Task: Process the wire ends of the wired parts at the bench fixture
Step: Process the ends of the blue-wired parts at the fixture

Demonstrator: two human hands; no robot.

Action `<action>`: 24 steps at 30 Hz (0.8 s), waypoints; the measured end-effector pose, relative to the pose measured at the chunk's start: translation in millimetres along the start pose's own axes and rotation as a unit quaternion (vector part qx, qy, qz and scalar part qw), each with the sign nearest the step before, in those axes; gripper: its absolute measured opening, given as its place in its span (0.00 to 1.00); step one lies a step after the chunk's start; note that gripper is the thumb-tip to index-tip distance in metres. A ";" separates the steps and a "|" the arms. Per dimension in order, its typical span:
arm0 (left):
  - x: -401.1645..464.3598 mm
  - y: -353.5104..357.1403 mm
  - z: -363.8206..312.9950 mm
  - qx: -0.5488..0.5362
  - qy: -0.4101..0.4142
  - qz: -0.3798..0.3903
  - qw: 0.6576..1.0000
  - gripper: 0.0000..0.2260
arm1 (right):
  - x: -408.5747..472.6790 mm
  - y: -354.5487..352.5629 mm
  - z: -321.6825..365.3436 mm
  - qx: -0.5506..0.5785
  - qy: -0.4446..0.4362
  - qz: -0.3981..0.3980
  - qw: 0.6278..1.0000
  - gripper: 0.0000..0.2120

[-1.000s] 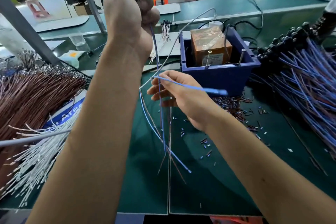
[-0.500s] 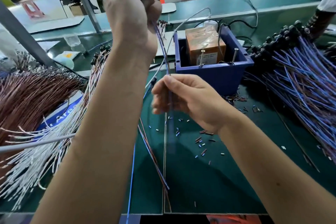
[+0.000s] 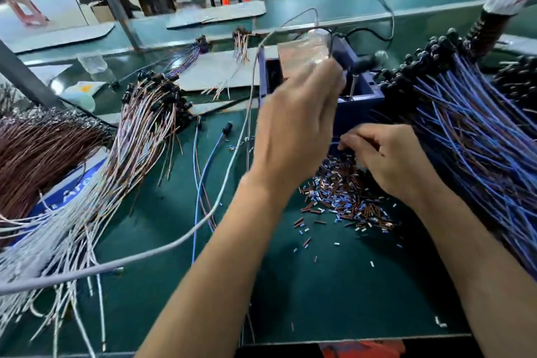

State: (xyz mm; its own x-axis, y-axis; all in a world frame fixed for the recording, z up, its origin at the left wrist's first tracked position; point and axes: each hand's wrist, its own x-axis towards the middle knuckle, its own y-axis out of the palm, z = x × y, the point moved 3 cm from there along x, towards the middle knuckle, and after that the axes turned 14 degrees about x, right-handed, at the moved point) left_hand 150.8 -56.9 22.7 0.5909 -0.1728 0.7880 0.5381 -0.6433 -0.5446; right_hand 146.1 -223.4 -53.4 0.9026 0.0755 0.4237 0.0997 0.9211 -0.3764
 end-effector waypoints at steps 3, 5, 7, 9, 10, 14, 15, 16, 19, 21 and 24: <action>-25.3 25.0 -4.8 0.026 0.024 0.098 0.995 0.11 | 0.1 1.0 0.4 0.044 -0.022 -0.007 0.999 0.10; -35.1 34.2 7.5 0.031 -0.007 0.118 0.993 0.10 | 1.5 2.3 0.3 0.058 -0.015 0.001 0.998 0.12; -41.7 36.0 17.1 0.018 -0.014 0.124 0.992 0.09 | 0.6 3.6 -2.1 0.074 -0.013 0.000 0.997 0.14; -46.0 36.7 24.2 0.003 -0.009 0.136 0.991 0.07 | 0.4 3.8 -5.5 0.106 0.006 -0.025 0.994 0.14; -47.0 37.6 30.4 -0.010 -0.014 0.137 0.990 0.06 | 1.2 2.5 -8.0 0.131 0.023 -0.042 0.990 0.12; -52.1 39.4 46.4 -0.029 -0.054 0.127 0.990 0.04 | 2.7 -2.0 -15.3 0.243 0.081 -0.098 0.961 0.07; -52.9 39.0 47.6 -0.031 -0.062 0.121 0.990 0.04 | 2.6 -2.2 -16.7 0.272 0.090 -0.096 0.953 0.06; -52.9 39.2 48.9 -0.038 -0.070 0.117 0.990 0.04 | 2.4 -1.6 -17.3 0.291 0.095 -0.091 0.948 0.06; -51.8 39.3 48.8 -0.066 -0.076 0.128 0.987 0.06 | 2.5 -0.4 -18.5 0.306 0.095 -0.086 0.943 0.04; -52.6 39.8 47.9 -0.088 -0.081 0.148 0.982 0.07 | 2.7 -2.0 -19.3 0.308 0.090 -0.089 0.943 0.04; -51.5 40.0 51.3 -0.142 -0.127 0.184 0.964 0.07 | 3.1 -5.3 -17.8 0.303 0.073 -0.073 0.947 0.07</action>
State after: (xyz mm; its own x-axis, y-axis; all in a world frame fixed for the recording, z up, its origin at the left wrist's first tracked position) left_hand 172.7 -35.4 -54.4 0.8575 -0.2635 0.4418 0.0988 -0.7585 -0.6441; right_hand 155.8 -234.8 -64.8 0.9504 -0.0835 0.2996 0.0098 0.9709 0.2394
